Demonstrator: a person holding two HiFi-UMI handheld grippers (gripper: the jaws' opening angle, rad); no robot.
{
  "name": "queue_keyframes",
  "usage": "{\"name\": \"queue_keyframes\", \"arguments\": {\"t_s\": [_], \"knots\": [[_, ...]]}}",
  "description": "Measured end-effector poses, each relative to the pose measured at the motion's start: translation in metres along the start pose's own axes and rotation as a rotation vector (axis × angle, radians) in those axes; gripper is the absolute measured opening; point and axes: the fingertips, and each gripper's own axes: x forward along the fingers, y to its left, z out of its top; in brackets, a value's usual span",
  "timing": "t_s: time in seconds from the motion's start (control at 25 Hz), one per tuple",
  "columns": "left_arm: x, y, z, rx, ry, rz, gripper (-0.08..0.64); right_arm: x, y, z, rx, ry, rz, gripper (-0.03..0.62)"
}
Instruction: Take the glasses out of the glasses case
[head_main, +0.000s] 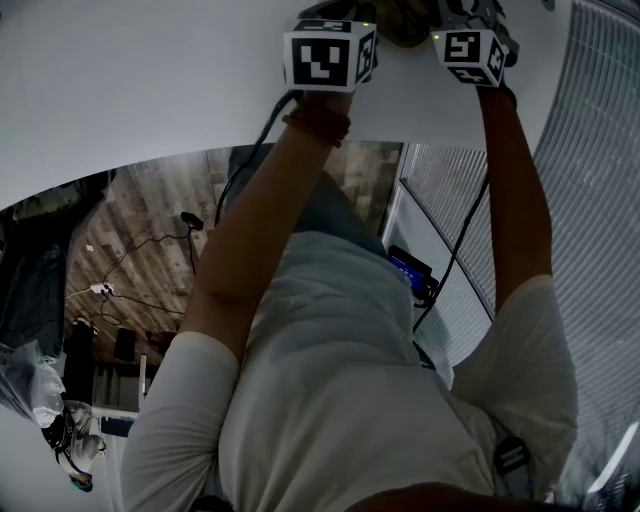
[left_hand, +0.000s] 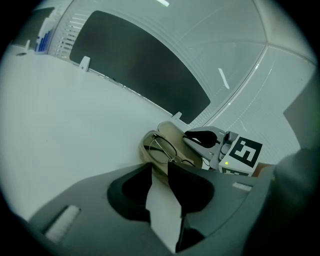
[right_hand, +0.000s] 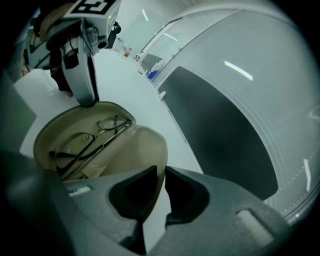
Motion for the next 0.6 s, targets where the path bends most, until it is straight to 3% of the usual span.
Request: {"name": "queue_keyframes", "arguments": {"t_s": [0.32,0.6], "knots": [[0.001,0.000,0.000,0.007,-0.002,0.007,0.110,-0.003,-0.001,0.003,-0.041,0.009,-0.022,0.049],[-0.002,0.004,0.002,0.000,-0.005,0.013,0.109,-0.038,-0.013,0.050,0.013,-0.080,-0.044,0.060]]}}
